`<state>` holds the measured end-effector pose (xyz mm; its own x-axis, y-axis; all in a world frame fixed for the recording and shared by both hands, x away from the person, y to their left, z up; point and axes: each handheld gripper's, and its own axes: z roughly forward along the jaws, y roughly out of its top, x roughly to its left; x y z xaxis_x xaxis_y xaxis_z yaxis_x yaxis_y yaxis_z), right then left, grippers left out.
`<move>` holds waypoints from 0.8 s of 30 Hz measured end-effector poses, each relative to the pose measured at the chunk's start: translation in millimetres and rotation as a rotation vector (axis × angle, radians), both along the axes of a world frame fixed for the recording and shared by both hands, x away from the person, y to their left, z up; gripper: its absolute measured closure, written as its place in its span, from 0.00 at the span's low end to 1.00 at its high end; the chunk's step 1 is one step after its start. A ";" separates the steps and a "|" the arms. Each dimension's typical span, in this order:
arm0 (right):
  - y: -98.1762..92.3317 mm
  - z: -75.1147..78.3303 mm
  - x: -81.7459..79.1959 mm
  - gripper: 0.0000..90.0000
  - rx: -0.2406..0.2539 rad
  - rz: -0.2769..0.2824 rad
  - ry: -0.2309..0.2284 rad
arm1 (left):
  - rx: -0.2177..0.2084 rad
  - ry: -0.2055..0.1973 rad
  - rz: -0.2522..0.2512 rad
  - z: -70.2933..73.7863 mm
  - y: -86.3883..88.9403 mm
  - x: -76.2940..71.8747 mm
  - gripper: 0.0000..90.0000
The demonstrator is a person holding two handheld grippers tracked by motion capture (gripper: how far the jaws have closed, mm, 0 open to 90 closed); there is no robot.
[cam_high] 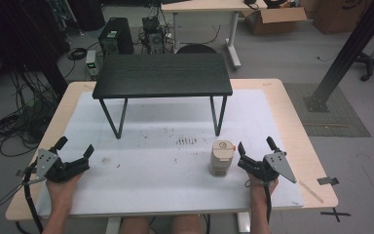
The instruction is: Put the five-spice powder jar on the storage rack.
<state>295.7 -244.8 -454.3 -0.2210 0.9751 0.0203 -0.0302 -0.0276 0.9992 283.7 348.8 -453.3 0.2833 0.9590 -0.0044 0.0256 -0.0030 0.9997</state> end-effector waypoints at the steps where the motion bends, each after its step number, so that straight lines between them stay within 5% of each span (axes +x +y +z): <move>1: 0.0 0.0 0.1 0.01 -0.001 0.000 0.001 | 0.000 0.000 0.000 0.0 0.0 0.0 0.02; 24: 0.9 0.2 0.5 0.01 -0.013 0.017 0.004 | -0.001 -0.008 0.001 -0.2 0.0 -0.9 0.01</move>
